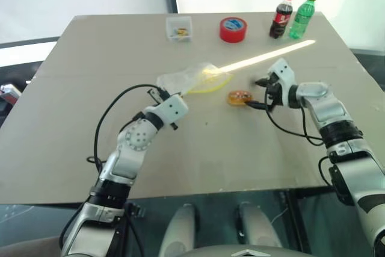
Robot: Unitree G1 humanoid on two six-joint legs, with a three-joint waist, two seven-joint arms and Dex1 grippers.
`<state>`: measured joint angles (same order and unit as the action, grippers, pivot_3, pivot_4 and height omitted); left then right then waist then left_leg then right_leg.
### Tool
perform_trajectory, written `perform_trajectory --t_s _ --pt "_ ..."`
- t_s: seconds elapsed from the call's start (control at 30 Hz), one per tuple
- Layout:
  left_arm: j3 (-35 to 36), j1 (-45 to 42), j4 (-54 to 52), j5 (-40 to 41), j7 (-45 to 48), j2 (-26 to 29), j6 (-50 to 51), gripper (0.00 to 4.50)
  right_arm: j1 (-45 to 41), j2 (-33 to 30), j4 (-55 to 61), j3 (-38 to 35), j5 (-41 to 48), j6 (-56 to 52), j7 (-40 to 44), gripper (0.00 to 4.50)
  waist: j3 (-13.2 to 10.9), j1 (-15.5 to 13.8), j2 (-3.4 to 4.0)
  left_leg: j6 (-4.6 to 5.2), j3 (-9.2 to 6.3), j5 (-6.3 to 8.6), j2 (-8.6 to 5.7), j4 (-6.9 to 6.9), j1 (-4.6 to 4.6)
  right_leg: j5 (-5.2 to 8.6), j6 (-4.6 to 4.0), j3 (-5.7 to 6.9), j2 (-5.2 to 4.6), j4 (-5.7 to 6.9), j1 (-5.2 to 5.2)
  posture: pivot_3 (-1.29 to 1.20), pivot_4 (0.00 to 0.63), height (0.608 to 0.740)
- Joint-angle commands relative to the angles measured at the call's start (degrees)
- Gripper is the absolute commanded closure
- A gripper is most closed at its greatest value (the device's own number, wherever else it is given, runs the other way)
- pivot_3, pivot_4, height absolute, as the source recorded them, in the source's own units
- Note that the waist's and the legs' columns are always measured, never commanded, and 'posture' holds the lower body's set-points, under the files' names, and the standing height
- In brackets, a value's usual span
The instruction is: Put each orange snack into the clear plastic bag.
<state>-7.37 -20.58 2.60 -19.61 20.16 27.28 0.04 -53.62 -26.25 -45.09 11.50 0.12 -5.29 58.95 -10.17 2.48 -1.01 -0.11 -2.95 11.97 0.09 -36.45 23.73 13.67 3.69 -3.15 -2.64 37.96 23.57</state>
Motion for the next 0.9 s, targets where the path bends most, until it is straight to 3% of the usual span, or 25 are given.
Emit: perform_trajectory --t_s 0.03,0.47,0.67,0.9 --pt "0.0 -0.7 -1.4 -0.1 -0.6 -0.1 -0.6 4.50 -2.4 1.5 -5.1 0.7 -1.1 4.5 2.4 0.10 0.0 0.0 0.00 0.00 -0.01 0.00 0.00 0.00 0.00 0.00 0.00 0.00 0.00 0.00 0.00 0.00 0.150 0.740" --pt "0.0 0.4 -2.9 -0.3 -0.6 -0.4 0.4 4.50 -5.5 4.0 -12.5 -0.2 -3.0 13.0 3.3 0.10 0.0 0.0 0.01 0.00 -0.03 0.00 -0.01 0.01 0.01 0.00 0.00 0.02 -0.01 0.01 0.01 0.00 0.150 0.740" --pt "-0.3 0.2 -2.6 -0.5 -0.3 -0.8 0.2 4.50 -5.5 3.9 -12.1 -1.2 -2.0 11.8 4.8 0.10 0.0 -0.1 0.01 0.00 -0.04 0.00 -0.02 0.00 0.02 0.00 0.00 0.03 -0.02 0.00 0.01 0.00 0.150 0.740" --pt "-0.4 -0.8 -1.3 -0.4 -0.2 -0.8 -0.2 4.50 -4.3 3.6 -10.3 -2.5 -1.2 9.8 5.7 3.46 0.0 -0.1 0.01 0.00 -0.04 0.00 -0.02 0.00 0.02 0.00 0.00 0.02 -0.02 0.01 0.01 0.00 0.150 0.740"
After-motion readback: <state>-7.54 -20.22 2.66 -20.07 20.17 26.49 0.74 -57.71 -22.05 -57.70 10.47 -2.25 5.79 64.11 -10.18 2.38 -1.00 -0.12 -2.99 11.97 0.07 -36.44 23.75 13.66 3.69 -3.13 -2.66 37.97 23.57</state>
